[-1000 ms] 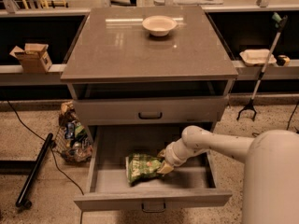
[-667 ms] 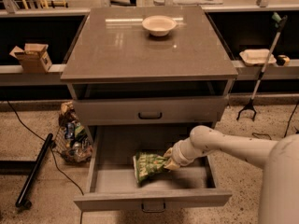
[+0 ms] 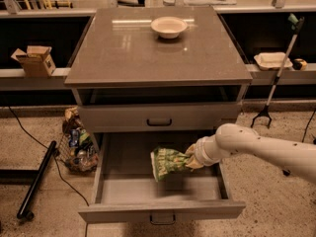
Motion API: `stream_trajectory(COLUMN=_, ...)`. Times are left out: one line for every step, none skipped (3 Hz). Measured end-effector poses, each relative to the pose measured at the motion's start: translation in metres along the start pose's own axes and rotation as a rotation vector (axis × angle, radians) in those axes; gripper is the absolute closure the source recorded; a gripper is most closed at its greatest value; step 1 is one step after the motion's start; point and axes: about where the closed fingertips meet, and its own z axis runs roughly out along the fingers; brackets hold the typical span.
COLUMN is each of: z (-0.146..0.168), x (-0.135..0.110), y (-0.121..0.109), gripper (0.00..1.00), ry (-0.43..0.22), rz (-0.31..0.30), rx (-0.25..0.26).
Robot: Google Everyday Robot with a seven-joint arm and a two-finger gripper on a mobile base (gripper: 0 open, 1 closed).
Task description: Pick green jalapeno chip bag from middle drawer and place on counter
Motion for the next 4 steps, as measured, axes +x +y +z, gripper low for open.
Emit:
stream_trajectory(z=-0.007, x=-0.004, y=-0.004, gripper=1.00, ry=0.003, rz=-0.007, rx=0.011)
stream_trajectory(z=-0.018, x=-0.006, y=-0.008, gripper=1.00, ry=-0.001, rz=-0.014, rx=0.021)
stream_trajectory(z=-0.057, x=-0.013, y=-0.019, gripper=1.00, ry=-0.008, rz=-0.034, rx=0.048)
stream_trajectory(z=-0.107, x=-0.025, y=-0.031, gripper=1.00, ry=0.003, rz=-0.072, rx=0.090)
